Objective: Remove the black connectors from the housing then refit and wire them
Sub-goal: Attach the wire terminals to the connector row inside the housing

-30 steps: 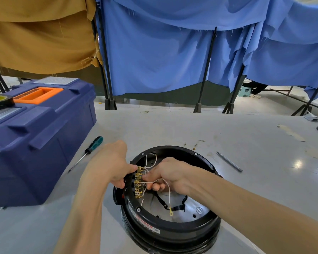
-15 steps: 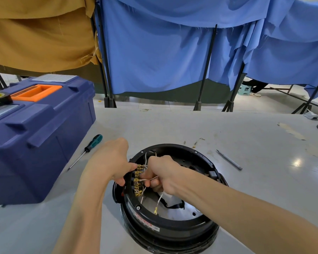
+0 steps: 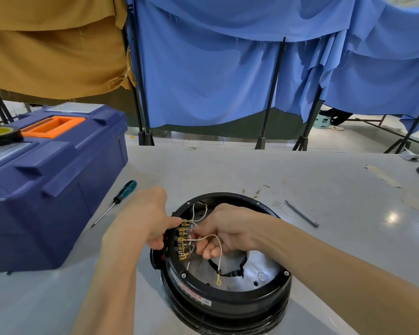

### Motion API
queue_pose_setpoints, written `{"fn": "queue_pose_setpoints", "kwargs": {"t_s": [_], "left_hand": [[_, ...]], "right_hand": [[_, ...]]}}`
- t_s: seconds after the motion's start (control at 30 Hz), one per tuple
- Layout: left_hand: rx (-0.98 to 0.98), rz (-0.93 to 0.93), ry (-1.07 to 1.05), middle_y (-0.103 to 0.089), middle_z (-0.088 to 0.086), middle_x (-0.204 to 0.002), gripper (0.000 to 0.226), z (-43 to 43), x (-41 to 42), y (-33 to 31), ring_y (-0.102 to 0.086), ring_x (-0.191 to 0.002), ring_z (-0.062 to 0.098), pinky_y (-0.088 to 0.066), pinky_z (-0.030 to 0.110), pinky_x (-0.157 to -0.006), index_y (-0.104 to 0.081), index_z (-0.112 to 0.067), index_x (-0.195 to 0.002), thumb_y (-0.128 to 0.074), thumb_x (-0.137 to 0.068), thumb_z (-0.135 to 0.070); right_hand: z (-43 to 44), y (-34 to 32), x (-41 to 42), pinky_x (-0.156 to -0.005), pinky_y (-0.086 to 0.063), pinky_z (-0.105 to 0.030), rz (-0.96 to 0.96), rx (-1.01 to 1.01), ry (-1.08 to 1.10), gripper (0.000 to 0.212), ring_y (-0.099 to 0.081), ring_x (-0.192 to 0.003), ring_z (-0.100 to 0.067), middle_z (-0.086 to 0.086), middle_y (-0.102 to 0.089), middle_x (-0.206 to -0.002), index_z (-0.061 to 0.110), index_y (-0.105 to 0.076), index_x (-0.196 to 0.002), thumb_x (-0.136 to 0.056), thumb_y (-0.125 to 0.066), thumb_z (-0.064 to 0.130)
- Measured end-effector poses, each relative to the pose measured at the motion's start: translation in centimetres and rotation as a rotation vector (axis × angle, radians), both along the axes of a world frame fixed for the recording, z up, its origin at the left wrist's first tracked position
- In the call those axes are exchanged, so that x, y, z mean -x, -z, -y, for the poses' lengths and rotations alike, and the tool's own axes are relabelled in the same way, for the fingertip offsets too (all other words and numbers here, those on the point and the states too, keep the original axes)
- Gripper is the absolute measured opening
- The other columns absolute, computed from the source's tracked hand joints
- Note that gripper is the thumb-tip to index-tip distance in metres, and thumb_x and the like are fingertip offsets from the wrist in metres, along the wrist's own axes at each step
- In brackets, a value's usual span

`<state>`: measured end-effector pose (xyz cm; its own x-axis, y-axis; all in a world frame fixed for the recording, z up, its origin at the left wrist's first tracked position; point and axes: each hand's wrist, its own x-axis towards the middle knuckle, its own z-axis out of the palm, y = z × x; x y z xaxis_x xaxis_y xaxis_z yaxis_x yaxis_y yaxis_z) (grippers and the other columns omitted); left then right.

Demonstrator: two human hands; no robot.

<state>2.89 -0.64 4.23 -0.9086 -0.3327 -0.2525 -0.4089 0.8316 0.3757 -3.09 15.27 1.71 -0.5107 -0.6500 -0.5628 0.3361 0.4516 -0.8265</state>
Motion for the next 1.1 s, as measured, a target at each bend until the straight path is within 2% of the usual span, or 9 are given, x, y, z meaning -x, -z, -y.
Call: {"fn": "queue_pose_setpoints", "kwargs": {"t_s": [0.07, 0.17, 0.37, 0.47, 0.57, 0.7, 0.87, 1.0, 1.1], "left_hand": [[-0.079, -0.002, -0.02, -0.068, 0.01, -0.052, 0.039, 0.2, -0.1, 0.0, -0.068, -0.049, 0.022, -0.061, 0.035, -0.065, -0.055, 0.0, -0.08, -0.066, -0.089, -0.036], [-0.115, -0.026, -0.027, -0.066, 0.009, -0.048, 0.04, 0.2, -0.3, 0.1, -0.065, -0.044, 0.02, -0.061, 0.033, -0.061, -0.055, 0.001, -0.077, -0.067, -0.088, -0.036], [-0.167, 0.037, 0.021, -0.072, 0.011, -0.061, 0.041, 0.3, -1.0, -0.9, -0.071, -0.055, 0.019, -0.06, 0.029, -0.062, -0.07, 0.004, -0.078, -0.07, -0.086, -0.036], [-0.192, 0.101, 0.065, -0.073, 0.01, -0.066, 0.036, 0.4, -1.5, -1.5, -0.071, -0.058, 0.017, -0.06, 0.026, -0.064, -0.072, 0.002, -0.083, -0.075, -0.082, -0.034], [-0.214, 0.126, 0.051, -0.071, 0.015, -0.069, 0.031, 0.1, -1.5, -1.3, -0.064, -0.055, 0.025, -0.059, 0.03, -0.066, -0.063, 0.007, -0.079, -0.075, -0.083, -0.021], [-0.209, 0.135, 0.044, -0.062, 0.018, -0.067, 0.023, -0.2, -1.6, -1.3, -0.057, -0.056, 0.028, -0.056, 0.034, -0.065, -0.058, 0.0, -0.079, -0.074, -0.084, -0.016], [-0.238, 0.137, 0.028, -0.058, 0.017, -0.066, 0.024, -0.4, -1.8, -1.5, -0.054, -0.055, 0.026, -0.054, 0.031, -0.062, -0.055, 0.0, -0.079, -0.073, -0.085, -0.014], [-0.282, 0.143, 0.006, -0.05, 0.016, -0.069, 0.025, -0.5, -1.9, -1.5, -0.048, -0.06, 0.026, -0.048, 0.03, -0.059, -0.05, -0.003, -0.077, -0.072, -0.085, -0.011], [-0.27, 0.138, 0.013, -0.053, 0.017, -0.068, 0.024, -0.4, -1.9, -1.4, -0.05, -0.059, 0.026, -0.05, 0.031, -0.061, -0.052, 0.0, -0.08, -0.072, -0.085, -0.012]], "right_hand": [[-0.8, 0.0, 0.2, -0.053, -0.058, -0.026, 0.148, 0.085, -0.006, 0.02, -0.069, -0.056, -0.027, -0.018, -0.067, -0.066, -0.003, -0.055, -0.096, -0.102, -0.038, 0.005], [-1.8, 0.1, 0.3, -0.066, -0.06, -0.032, 0.272, 0.184, -0.001, 0.022, -0.071, -0.072, -0.037, -0.023, -0.067, -0.076, -0.008, -0.054, -0.107, -0.099, -0.034, -0.004], [-2.8, 0.8, 0.7, -0.077, -0.06, -0.035, 0.254, 0.208, -0.117, 0.032, -0.071, -0.082, -0.038, -0.023, -0.068, -0.086, -0.002, -0.055, -0.119, -0.094, -0.04, -0.015], [-2.6, 1.1, 0.4, -0.069, -0.06, -0.031, 0.148, 0.197, -0.116, 0.025, -0.072, -0.072, -0.031, -0.021, -0.069, -0.08, 0.0, -0.06, -0.111, -0.091, -0.052, -0.012], [-2.3, 1.3, 0.1, -0.06, -0.059, -0.028, 0.025, 0.19, -0.092, 0.019, -0.071, -0.06, -0.022, -0.016, -0.069, -0.074, 0.0, -0.062, -0.103, -0.089, -0.056, -0.011], [-2.2, 1.0, -0.1, -0.046, -0.051, -0.018, -0.034, 0.178, -0.113, 0.005, -0.065, -0.049, -0.012, -0.009, -0.066, -0.067, 0.005, -0.063, -0.096, -0.091, -0.061, 0.005], [-1.7, 1.2, -0.5, -0.039, -0.047, -0.017, -0.133, 0.129, -0.148, 0.012, -0.059, -0.041, -0.011, -0.008, -0.065, -0.062, 0.007, -0.061, -0.092, -0.086, -0.068, -0.001], [-1.4, 1.6, -0.7, -0.036, -0.041, -0.017, -0.202, 0.122, -0.106, 0.008, -0.053, -0.037, -0.01, -0.005, -0.059, -0.056, 0.009, -0.063, -0.085, -0.086, -0.071, 0.008], [-1.4, 1.7, -0.9, -0.034, -0.036, -0.016, -0.211, 0.101, -0.103, 0.012, -0.048, -0.036, -0.006, 0.0, -0.058, -0.051, 0.008, -0.065, -0.081, -0.086, -0.072, 0.017]]}}
